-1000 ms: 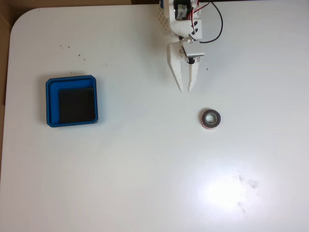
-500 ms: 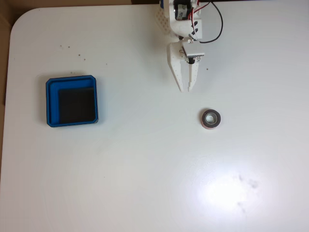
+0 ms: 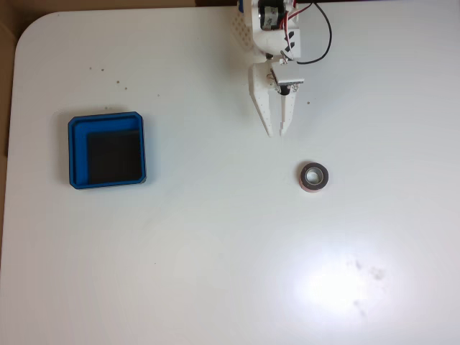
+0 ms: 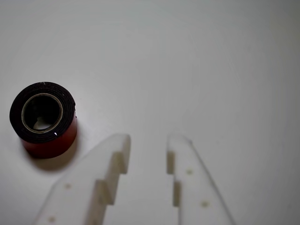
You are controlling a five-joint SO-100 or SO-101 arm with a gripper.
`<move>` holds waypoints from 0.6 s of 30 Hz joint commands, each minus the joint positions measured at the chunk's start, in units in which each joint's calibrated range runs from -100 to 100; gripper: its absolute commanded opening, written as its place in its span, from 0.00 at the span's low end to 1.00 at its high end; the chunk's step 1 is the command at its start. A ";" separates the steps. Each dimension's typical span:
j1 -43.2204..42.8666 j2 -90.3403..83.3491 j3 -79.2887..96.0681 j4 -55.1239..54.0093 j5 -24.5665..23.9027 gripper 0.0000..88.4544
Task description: Pick the red roll and drop it in the blue box
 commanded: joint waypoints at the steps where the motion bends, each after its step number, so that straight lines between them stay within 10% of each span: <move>1: -4.09 0.00 0.81 -0.88 0.20 0.02; 18: -15.33 10.87 -5.57 -0.80 -0.32 0.02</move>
